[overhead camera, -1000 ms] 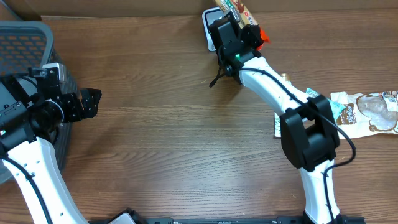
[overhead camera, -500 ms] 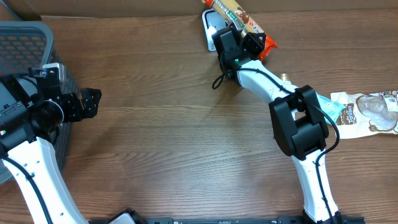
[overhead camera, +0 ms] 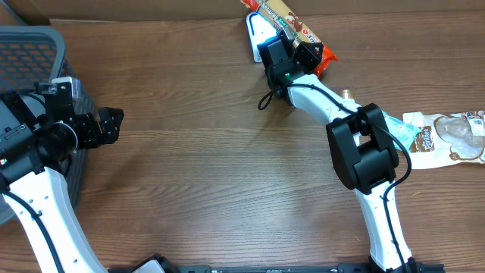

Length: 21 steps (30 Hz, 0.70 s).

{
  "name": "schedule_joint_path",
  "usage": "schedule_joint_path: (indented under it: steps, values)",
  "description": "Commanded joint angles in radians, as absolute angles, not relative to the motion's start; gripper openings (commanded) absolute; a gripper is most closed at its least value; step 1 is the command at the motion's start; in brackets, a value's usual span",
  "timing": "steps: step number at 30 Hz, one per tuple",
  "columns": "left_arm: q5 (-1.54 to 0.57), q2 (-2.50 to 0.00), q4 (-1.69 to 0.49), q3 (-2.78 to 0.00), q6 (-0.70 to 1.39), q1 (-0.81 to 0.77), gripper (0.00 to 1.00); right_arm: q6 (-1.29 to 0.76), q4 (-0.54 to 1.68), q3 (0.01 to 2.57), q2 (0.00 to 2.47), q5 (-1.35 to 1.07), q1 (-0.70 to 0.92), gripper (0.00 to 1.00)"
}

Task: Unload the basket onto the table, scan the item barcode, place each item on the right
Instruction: 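Hold the spaghetti packet's barcode up to the white scanner, then carry the spaghetti packet right and lay it beside the tube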

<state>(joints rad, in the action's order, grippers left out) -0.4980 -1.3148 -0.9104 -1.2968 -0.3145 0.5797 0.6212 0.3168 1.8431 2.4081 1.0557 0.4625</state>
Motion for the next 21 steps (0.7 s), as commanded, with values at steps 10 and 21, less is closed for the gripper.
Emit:
schedule_joint_path:
  steps: [10,21]
  values:
    - [-0.514,-1.315,-0.909,-1.296,-0.329,0.582,1.00,0.499,0.466,1.872,2.249,1.066,0.549,0.04]
    - [-0.514,-1.315,-0.909,-1.296,-0.329,0.582,0.99,0.110,0.893,1.872,1.810,0.562,0.553,0.04]
